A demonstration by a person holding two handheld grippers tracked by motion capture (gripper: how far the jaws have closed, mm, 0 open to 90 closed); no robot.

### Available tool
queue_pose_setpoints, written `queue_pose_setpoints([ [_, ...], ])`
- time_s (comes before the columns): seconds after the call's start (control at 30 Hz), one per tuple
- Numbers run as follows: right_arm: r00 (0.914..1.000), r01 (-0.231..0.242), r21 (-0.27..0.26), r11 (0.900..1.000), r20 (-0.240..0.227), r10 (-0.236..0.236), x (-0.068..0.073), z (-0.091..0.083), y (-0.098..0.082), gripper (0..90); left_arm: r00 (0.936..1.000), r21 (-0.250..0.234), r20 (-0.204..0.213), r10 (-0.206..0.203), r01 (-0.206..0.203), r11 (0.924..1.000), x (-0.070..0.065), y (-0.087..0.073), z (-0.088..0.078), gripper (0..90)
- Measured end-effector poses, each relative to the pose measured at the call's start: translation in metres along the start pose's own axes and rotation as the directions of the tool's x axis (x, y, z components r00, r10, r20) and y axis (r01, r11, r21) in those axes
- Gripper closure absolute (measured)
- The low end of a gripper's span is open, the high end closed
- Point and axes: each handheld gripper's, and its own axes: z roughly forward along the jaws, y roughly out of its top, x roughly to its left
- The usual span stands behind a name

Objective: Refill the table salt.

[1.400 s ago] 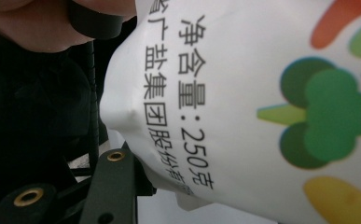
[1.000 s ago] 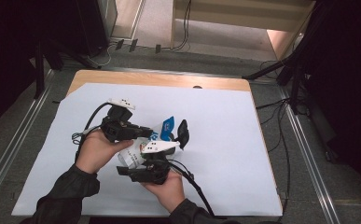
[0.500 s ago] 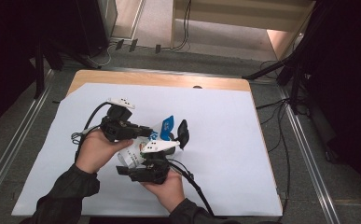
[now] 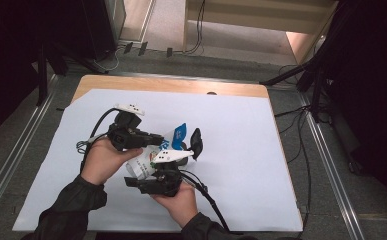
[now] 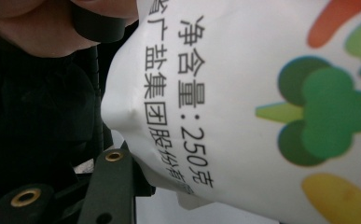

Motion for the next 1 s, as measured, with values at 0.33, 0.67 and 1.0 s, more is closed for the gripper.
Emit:
queue_pose_setpoints([
  [0.33,1.0,-0.005,-0.003,1.0,-0.001,0.005,0.0,-0.0005,0.0001,56.8,1.0,0.0,-0.006,0.004,-0.004,1.0,-0.0011,0.0002,-0.0004,89.5],
  [0.67,1.0,-0.003,-0.005,1.0,-0.001,0.003,0.0001,-0.0006,0.0004,56.8,1.0,-0.001,-0.003,0.009,-0.009,1.0,-0.0012,0.0007,-0.0009,89.5],
  [1.0,1.0,0.005,0.001,1.0,-0.001,-0.005,-0.0001,0.0001,0.0007,56.3,1.0,0.005,-0.005,0.009,-0.009,1.0,-0.0012,0.0008,-0.0005,89.5],
])
